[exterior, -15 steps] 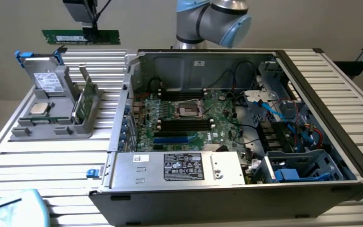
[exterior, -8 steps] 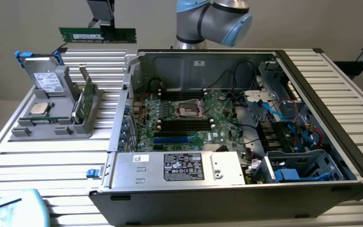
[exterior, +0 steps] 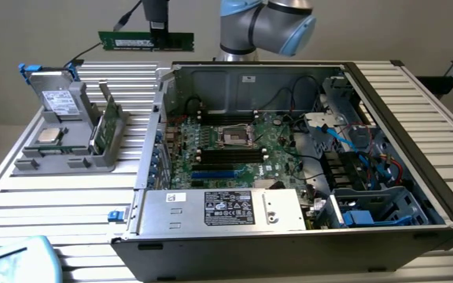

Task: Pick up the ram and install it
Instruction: 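Pick up the ram and move it above insertion slot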

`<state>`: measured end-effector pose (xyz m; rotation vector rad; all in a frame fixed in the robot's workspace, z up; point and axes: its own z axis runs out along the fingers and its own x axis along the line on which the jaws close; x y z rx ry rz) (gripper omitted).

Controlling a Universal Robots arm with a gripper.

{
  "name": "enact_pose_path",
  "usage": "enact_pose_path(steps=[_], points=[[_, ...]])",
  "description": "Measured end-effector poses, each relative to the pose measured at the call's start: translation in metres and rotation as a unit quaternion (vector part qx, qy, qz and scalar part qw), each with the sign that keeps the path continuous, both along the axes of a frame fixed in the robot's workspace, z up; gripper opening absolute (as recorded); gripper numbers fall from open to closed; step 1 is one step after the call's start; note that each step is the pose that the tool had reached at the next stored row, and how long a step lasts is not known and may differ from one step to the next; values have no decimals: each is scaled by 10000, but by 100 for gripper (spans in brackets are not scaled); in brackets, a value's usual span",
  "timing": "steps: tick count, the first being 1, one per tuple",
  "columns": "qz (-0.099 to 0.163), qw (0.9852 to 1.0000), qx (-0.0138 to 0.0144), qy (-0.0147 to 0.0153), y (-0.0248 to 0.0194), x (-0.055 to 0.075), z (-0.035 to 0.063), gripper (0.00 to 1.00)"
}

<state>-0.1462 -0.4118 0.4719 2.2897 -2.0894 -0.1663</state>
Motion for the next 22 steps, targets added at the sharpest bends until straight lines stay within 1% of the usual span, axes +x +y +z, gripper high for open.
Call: enact_pose_path(steps=[15, 22], points=[[1, 10000, 0, 28, -44, 683, 84, 14], [0, 10000, 1, 31, -51, 1000, 104, 14]])
